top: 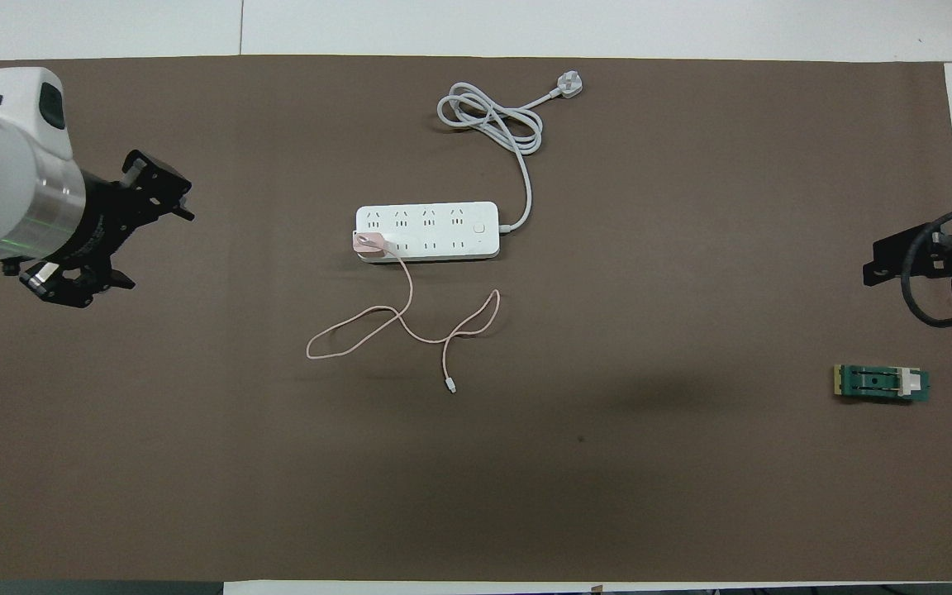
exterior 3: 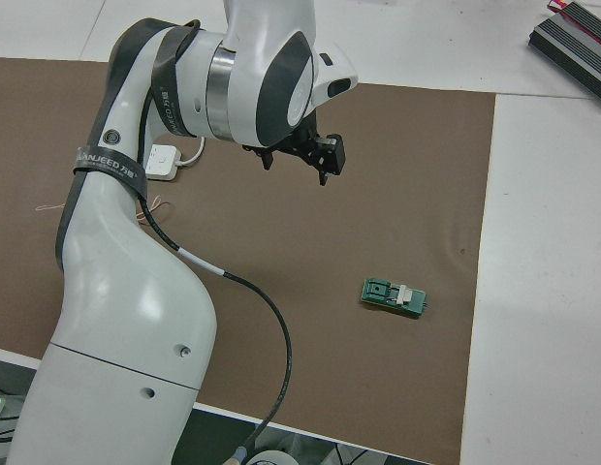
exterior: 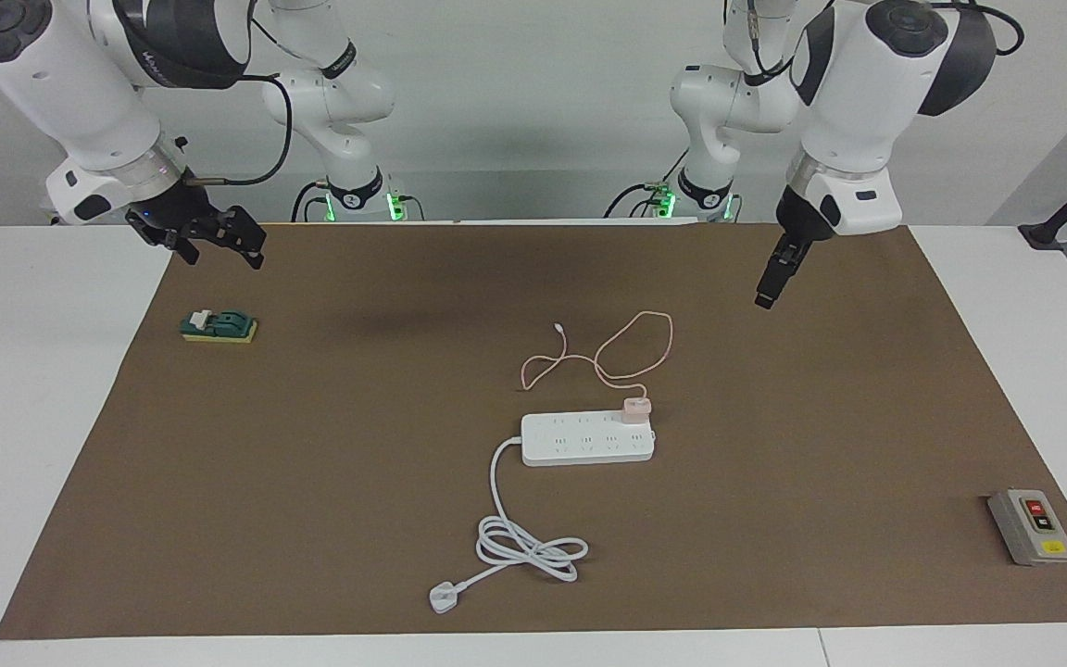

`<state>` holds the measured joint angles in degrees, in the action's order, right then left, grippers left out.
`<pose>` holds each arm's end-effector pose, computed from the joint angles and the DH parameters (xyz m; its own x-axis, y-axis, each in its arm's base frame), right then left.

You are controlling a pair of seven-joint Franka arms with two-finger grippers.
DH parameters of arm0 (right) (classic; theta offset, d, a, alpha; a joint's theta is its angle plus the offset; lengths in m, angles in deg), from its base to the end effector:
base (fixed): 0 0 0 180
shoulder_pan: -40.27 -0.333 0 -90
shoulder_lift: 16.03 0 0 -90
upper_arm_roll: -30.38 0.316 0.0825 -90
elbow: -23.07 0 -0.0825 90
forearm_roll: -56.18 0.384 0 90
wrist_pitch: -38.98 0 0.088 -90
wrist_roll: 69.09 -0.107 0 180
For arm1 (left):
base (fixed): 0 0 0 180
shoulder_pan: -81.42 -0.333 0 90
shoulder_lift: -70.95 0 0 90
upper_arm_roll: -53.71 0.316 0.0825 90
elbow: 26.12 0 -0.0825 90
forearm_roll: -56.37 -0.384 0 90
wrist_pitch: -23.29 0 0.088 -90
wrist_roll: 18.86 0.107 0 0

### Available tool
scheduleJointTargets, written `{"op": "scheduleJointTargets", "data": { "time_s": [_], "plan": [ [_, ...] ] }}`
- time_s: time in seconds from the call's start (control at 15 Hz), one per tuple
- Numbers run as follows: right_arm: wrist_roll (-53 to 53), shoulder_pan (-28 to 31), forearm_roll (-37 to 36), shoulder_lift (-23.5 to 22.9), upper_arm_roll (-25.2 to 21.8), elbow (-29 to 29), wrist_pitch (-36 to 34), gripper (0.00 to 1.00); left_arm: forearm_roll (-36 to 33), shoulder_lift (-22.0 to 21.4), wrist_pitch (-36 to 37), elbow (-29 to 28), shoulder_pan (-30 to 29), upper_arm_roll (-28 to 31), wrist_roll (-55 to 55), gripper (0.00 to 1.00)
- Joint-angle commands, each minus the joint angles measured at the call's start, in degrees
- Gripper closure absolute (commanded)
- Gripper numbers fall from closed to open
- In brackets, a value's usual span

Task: Plug charger into power strip
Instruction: 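Open the left gripper and withdraw it from the plugged charger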

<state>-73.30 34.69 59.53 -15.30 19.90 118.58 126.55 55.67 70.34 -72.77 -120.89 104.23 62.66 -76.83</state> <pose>0.5405 -0.0404 0.5831 0.9794 -0.1547 -0.1297 -0.1624 -0.9854 -0.0512 0.5437 -0.1325 0.6002 0.7183 0.6952 0.0264 0.6949 -0.7188 0.0224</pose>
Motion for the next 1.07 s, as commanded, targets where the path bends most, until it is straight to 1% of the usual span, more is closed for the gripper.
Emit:
{"op": "scheduleJointTargets", "data": {
  "time_s": [0.0, 0.13, 0.33, 0.53, 0.73, 1.0],
  "plan": [
    [1.2, 0.8, -0.7, 0.4, 0.5, -0.3, -1.2, 0.00, 0.8, -2.8, 3.4, -0.7, -3.1, -0.2, 10.5, 0.06],
    [1.2, 0.8, -0.6, 0.3, 0.5, -0.3, -1.2, 0.00, 0.8, -4.6, 6.0, -0.8, -5.4, -0.1, 19.0, 0.06],
    [1.2, 0.8, -0.7, 0.4, 0.5, -0.3, -1.2, 0.00, 0.8, -6.1, 8.2, -0.7, -7.7, -0.1, 29.1, 0.01],
    [1.2, 0.8, -0.6, 0.3, 0.5, -0.3, -1.2, 0.00, 0.8, -6.9, 9.1, -0.8, -9.2, -0.1, 34.4, 0.00],
    [1.2, 0.8, -0.6, 0.3, 0.5, -0.3, -1.2, 0.00, 0.7, -8.7, 10.2, -1.1, -9.7, 0.2, 41.5, 0.00],
    [1.2, 0.8, -0.6, 0.3, 0.5, -0.3, -1.2, 0.00, 0.6, -9.3, 12.4, -1.3, -10.1, 0.2, 49.3, 0.00]
  ]
}}
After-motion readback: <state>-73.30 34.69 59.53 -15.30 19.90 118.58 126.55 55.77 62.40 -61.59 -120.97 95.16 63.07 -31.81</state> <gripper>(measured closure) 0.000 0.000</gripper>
